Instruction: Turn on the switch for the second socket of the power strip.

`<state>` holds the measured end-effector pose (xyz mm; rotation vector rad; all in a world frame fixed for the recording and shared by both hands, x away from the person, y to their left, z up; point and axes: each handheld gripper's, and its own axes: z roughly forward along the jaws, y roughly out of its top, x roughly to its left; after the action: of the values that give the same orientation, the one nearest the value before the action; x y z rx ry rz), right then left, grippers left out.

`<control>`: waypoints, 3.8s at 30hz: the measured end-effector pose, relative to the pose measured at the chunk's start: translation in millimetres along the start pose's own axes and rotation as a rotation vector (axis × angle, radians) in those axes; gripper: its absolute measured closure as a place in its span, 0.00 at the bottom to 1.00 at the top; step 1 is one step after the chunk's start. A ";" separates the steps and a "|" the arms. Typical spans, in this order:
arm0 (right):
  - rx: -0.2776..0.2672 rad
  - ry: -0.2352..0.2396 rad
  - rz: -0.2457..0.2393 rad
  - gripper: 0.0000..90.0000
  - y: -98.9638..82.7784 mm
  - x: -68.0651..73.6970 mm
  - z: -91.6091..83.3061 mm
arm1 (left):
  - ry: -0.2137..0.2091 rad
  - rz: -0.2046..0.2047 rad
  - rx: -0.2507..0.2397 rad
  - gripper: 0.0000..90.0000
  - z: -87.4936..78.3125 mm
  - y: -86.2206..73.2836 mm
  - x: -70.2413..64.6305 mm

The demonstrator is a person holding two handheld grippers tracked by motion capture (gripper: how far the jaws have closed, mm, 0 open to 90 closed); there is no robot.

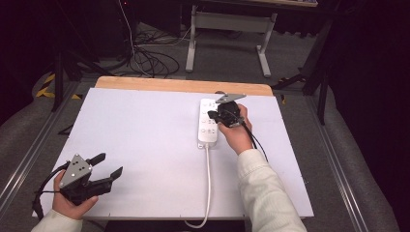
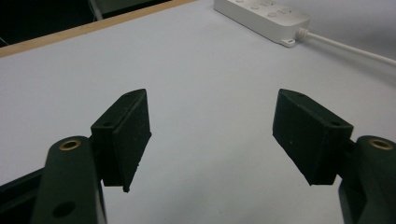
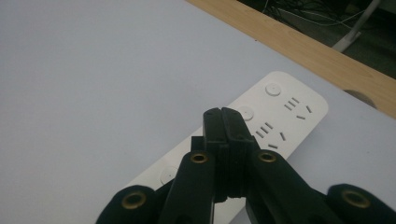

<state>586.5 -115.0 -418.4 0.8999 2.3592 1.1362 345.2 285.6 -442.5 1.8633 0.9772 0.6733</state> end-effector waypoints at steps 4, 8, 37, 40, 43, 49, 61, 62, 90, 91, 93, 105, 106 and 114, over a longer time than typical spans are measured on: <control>0.004 0.001 0.017 1.00 -3.4 0.0 11.7 | 0.000 0.002 0.000 0.31 0.0 0.0 0.1; 0.007 -0.003 0.017 1.00 -5.0 0.5 17.6 | -0.001 0.002 0.000 0.31 0.2 -0.1 0.1; 0.040 -0.036 0.053 1.00 -14.0 5.4 47.5 | -0.004 0.008 0.004 0.31 0.6 -0.2 -0.2; 0.039 -0.035 0.053 1.00 -14.2 5.4 47.6 | -0.005 0.010 0.006 0.31 0.6 -0.2 -0.3; 0.036 -0.037 0.057 1.00 -14.6 5.2 47.7 | -0.005 0.009 0.007 0.31 0.7 -0.2 -0.4; 0.036 -0.032 0.086 1.00 -16.0 3.1 47.4 | -0.006 0.009 0.006 0.31 0.5 -0.1 -0.4; 0.045 -0.032 0.068 1.00 -14.8 8.0 49.0 | -0.007 0.003 0.003 0.31 0.6 -0.2 -0.7; 0.043 -0.033 0.070 1.00 -14.9 7.9 49.3 | -0.008 0.007 0.006 0.31 0.7 -0.2 -0.4; 0.031 -0.025 0.112 1.00 -19.0 5.8 51.9 | -0.009 0.013 0.008 0.31 0.8 -0.1 -1.1; 0.029 -0.026 0.112 1.00 -19.1 5.8 52.1 | -0.009 0.013 0.008 0.31 0.9 -0.1 -1.1; 0.030 -0.030 0.111 1.00 -18.8 6.0 52.4 | -0.011 0.013 0.007 0.31 0.9 -0.1 -1.3; 0.025 -0.046 0.088 1.00 -11.9 11.4 45.0 | -0.011 0.006 0.000 0.31 0.1 0.4 -0.7; 0.017 -0.042 0.086 1.00 -11.0 11.6 43.4 | -0.011 0.006 0.000 0.31 0.0 0.5 -0.9; -0.025 -0.035 0.054 1.00 0.9 17.4 24.2 | -0.011 0.007 0.000 0.31 0.6 0.8 -1.5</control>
<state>587.9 -89.2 -433.3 0.9726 2.3009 1.1585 345.1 283.9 -442.1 1.8695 0.9641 0.6666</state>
